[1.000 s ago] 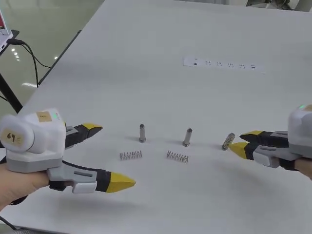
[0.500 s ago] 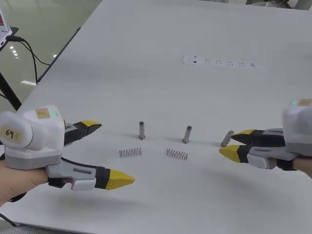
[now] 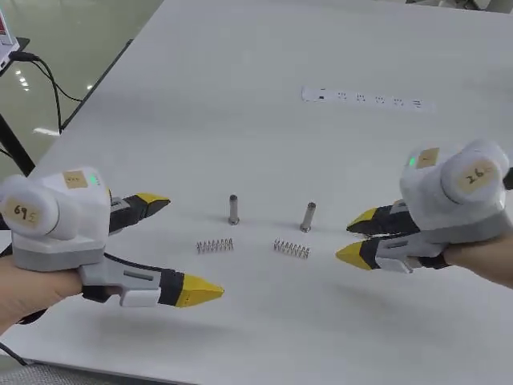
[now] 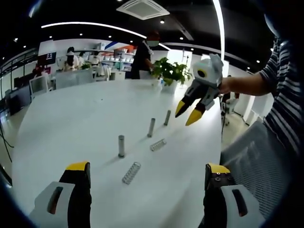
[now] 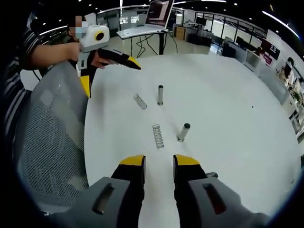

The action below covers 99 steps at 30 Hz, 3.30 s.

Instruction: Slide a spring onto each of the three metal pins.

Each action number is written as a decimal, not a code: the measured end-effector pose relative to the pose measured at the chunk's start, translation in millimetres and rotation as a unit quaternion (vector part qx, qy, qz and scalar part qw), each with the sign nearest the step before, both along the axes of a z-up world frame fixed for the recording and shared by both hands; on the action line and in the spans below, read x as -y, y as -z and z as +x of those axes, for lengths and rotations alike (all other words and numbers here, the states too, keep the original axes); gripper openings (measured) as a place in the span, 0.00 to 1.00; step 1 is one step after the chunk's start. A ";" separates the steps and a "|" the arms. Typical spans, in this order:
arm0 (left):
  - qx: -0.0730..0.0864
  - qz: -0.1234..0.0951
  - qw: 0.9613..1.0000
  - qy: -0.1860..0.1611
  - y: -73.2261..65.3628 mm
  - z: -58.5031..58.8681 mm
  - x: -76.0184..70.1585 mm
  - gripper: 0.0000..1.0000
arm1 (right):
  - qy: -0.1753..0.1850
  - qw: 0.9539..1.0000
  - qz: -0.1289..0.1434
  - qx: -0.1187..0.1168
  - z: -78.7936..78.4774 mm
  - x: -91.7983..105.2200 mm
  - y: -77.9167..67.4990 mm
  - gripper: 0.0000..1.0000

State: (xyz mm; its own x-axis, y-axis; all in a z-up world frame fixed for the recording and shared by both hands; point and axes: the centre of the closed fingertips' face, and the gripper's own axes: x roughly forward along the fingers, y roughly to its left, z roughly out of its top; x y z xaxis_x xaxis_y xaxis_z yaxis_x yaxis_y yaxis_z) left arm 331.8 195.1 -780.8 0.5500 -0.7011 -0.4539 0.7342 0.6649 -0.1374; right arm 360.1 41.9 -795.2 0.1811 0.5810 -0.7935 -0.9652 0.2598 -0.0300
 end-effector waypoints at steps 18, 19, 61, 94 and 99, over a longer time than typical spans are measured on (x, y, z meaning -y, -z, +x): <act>0.002 -0.004 1.000 -0.003 -1.8 1.4 -0.6 0.98 | -0.073 0.993 -0.085 -0.037 3.5 -35.0 23.9 0.16; 0.002 -0.004 1.000 -0.002 -1.8 1.1 -0.7 0.98 | -0.075 0.993 -0.087 -0.037 4.6 -35.7 24.8 0.16; -0.004 -0.006 1.000 0.007 -2.1 -4.0 3.9 0.97 | -0.095 0.988 -0.116 -0.033 4.5 -37.6 56.2 0.08; -0.037 -0.049 0.992 0.106 -1.1 -23.5 74.4 0.63 | -0.148 0.984 -0.097 0.009 -42.6 -8.5 7.9 0.08; -0.028 -0.041 0.990 0.132 3.9 -22.4 92.5 0.57 | -0.161 0.981 -0.108 0.026 -46.1 -4.4 6.4 0.08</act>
